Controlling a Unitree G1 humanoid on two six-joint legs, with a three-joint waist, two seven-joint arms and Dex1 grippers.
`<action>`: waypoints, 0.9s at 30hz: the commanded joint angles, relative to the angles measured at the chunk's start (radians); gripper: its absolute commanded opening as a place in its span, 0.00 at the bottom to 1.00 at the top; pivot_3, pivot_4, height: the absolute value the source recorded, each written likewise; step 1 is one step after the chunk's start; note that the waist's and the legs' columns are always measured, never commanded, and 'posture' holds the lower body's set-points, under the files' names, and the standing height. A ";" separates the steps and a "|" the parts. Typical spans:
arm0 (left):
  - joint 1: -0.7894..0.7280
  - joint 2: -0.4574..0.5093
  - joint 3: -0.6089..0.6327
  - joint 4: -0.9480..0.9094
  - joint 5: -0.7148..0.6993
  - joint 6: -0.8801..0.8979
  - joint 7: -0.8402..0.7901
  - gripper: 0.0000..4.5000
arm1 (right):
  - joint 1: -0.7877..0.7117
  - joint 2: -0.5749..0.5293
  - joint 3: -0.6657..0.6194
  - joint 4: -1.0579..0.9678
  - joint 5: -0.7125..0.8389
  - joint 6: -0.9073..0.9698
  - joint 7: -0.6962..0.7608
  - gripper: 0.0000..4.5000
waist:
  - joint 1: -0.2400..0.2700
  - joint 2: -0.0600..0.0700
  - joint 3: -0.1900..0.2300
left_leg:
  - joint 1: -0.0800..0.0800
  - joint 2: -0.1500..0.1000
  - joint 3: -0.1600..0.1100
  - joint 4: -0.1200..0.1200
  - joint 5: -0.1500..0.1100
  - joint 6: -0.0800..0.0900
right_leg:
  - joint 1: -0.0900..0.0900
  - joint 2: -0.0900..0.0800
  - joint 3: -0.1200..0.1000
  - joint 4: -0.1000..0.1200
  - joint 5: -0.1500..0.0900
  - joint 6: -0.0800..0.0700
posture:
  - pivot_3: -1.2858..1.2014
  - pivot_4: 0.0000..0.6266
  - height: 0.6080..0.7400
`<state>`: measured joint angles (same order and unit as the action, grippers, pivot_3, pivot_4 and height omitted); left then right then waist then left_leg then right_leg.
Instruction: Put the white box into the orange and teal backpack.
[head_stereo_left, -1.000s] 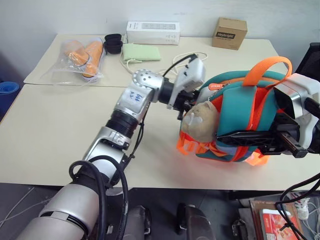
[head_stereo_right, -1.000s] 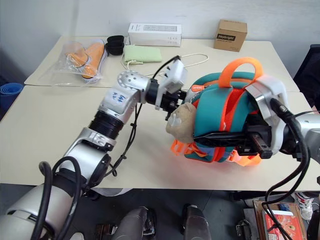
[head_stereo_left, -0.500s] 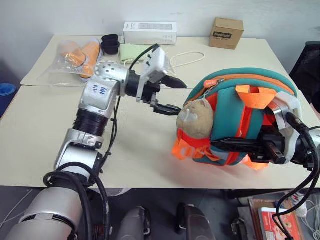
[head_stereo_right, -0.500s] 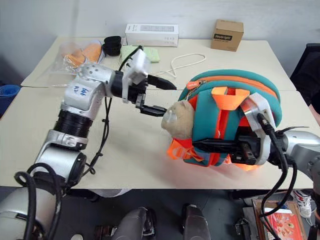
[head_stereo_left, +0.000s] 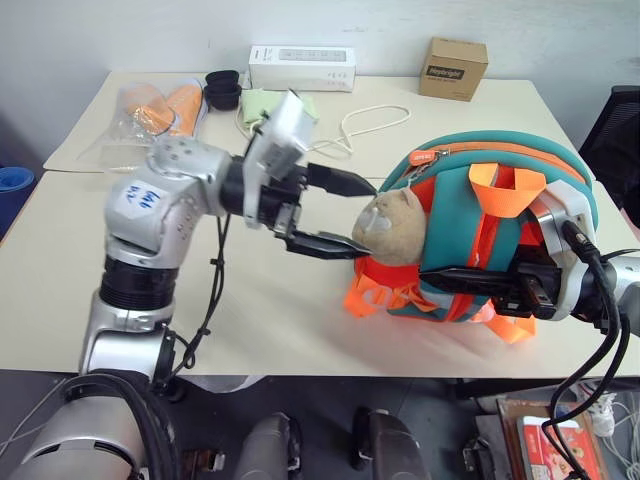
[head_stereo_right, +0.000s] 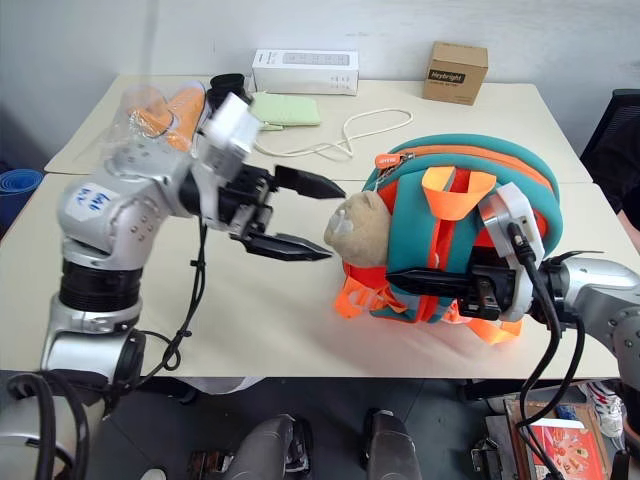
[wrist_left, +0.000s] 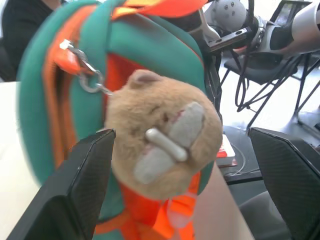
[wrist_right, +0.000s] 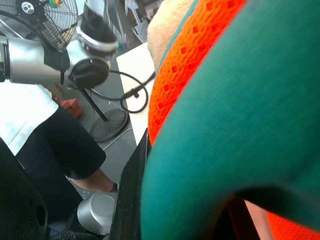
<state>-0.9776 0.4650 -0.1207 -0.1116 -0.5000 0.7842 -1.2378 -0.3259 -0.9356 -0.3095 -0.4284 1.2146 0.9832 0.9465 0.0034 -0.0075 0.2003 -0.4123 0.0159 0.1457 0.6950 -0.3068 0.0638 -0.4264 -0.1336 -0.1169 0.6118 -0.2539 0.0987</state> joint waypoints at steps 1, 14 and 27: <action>0.005 0.005 -0.069 -0.028 0.058 -0.084 0.022 0.99 | -0.010 0.001 -0.007 -0.018 0.024 -0.003 0.000 0.00 | 0.000 0.000 0.000 | 0.000 0.000 0.000 0.000 0.000 0.000 | 0.000 0.000 0.000 0.000 0.000 0.000 | 0.52 0.24 1.00; 0.029 -0.024 -0.096 0.030 0.085 -0.151 0.077 0.53 | 0.015 0.002 -0.037 -0.021 0.069 0.004 -0.038 0.00 | 0.000 0.000 0.000 | 0.001 0.000 0.001 -0.001 0.000 0.000 | 0.000 -0.001 0.002 -0.001 0.000 0.000 | 0.52 0.24 1.00; 0.005 -0.017 -0.071 0.072 0.063 -0.145 0.076 0.01 | 0.034 -0.011 -0.049 -0.021 0.073 -0.007 -0.045 0.00 | 0.001 0.000 0.000 | 0.001 0.000 0.001 -0.001 0.000 0.000 | 0.000 -0.001 0.001 -0.001 0.000 0.000 | 0.52 0.24 1.00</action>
<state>-0.9485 0.4402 -0.2137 -0.0236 -0.4209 0.6377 -1.1550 -0.2956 -0.9357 -0.3220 -0.4335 1.2719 0.9845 0.8991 0.0041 -0.0074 0.2003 -0.4115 0.0160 0.1467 0.6942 -0.3072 0.0636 -0.4269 -0.1345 -0.1155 0.6105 -0.2540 0.0985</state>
